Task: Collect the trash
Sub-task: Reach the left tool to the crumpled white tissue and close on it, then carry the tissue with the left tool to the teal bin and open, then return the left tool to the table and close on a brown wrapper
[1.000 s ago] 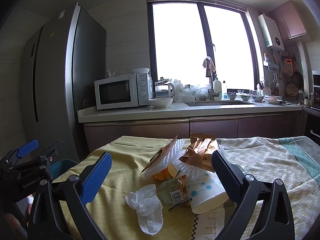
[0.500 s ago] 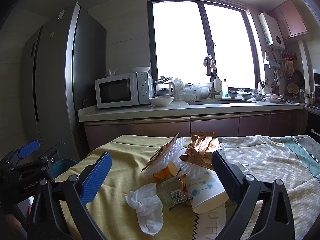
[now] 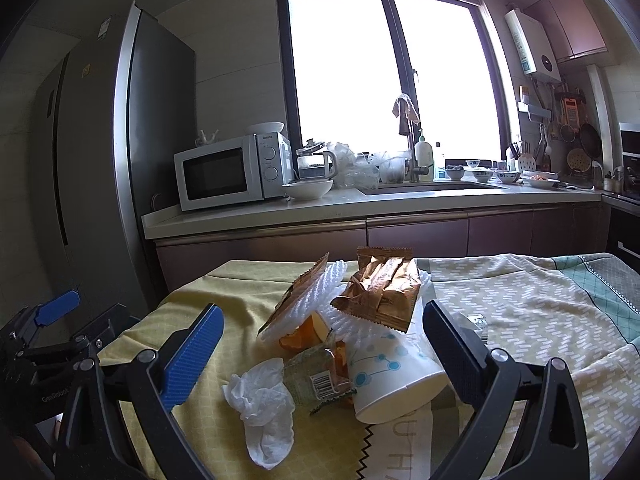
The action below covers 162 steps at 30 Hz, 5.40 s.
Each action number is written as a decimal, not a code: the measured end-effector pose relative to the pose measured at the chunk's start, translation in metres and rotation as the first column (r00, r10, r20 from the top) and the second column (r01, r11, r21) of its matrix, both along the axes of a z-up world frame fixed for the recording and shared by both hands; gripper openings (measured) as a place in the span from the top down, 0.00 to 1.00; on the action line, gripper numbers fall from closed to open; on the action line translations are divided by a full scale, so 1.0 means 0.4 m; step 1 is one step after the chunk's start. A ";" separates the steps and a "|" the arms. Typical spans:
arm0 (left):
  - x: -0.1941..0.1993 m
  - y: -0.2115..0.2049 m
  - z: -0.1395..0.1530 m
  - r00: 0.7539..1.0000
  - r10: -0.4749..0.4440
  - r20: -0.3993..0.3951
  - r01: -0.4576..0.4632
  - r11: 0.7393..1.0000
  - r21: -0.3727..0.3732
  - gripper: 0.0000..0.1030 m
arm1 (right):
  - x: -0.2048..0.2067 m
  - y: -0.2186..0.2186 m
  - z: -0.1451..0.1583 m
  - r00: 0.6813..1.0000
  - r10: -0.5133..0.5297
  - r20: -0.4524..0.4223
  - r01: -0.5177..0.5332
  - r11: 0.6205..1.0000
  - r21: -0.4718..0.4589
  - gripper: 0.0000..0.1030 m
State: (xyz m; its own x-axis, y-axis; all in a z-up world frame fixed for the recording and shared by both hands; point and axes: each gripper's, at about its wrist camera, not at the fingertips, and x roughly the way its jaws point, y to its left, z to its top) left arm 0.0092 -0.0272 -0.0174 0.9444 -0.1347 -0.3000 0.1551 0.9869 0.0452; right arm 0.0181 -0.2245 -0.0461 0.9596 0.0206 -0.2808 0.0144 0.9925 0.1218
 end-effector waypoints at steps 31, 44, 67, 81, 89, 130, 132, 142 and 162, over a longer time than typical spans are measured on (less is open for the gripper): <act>0.190 -0.204 -0.171 0.805 -0.427 -0.411 0.413 0.902 -0.128 0.83 | 0.061 -0.152 -0.143 0.951 0.175 -0.256 -0.063 0.917 0.393 0.88; 0.144 -0.132 -0.119 0.831 -0.426 -0.357 0.399 0.904 -0.152 0.99 | -0.031 -0.155 -0.061 0.967 0.170 -0.191 -0.104 0.944 0.314 0.95; 0.065 0.152 0.006 0.938 -0.259 -0.231 0.224 0.960 -0.170 0.99 | -0.014 0.017 0.022 0.910 0.405 -0.091 -0.361 0.880 0.307 0.95; 0.058 0.453 0.068 0.984 0.031 -0.173 -0.059 0.986 -0.157 0.99 | 0.128 0.276 0.048 0.740 0.660 -0.130 -0.604 0.737 0.303 0.95; 0.114 0.603 0.041 0.964 0.166 -0.208 -0.196 0.971 -0.135 0.99 | 0.207 0.442 0.052 0.642 0.749 -0.163 -0.697 0.659 0.284 0.95; 0.338 0.730 -0.229 0.875 0.272 -0.401 -0.345 0.931 -0.119 0.71 | 0.425 0.725 -0.047 0.539 0.740 -0.401 -0.709 0.657 0.258 0.78; 0.318 0.712 -0.203 0.894 0.254 -0.369 -0.319 0.939 -0.128 0.64 | 0.397 0.685 -0.031 0.556 0.742 -0.374 -0.713 0.657 0.245 0.75; 0.275 0.507 -0.096 0.968 0.032 -0.248 -0.074 0.984 -0.161 0.51 | 0.263 0.408 0.052 0.715 0.656 -0.243 -0.630 0.754 0.186 0.63; 0.311 -0.057 -0.045 0.901 -0.374 -0.220 0.359 0.927 -0.108 0.50 | 0.128 -0.126 0.039 0.967 0.193 -0.169 -0.145 0.954 0.261 0.52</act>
State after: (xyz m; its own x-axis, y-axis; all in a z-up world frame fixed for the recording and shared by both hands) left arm 0.1337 -0.0501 -0.0355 0.7291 -0.4837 -0.4841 0.5046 0.8579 -0.0971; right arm 0.0693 -0.2750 -0.0304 0.8652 0.2687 -0.4234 -0.1044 0.9223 0.3720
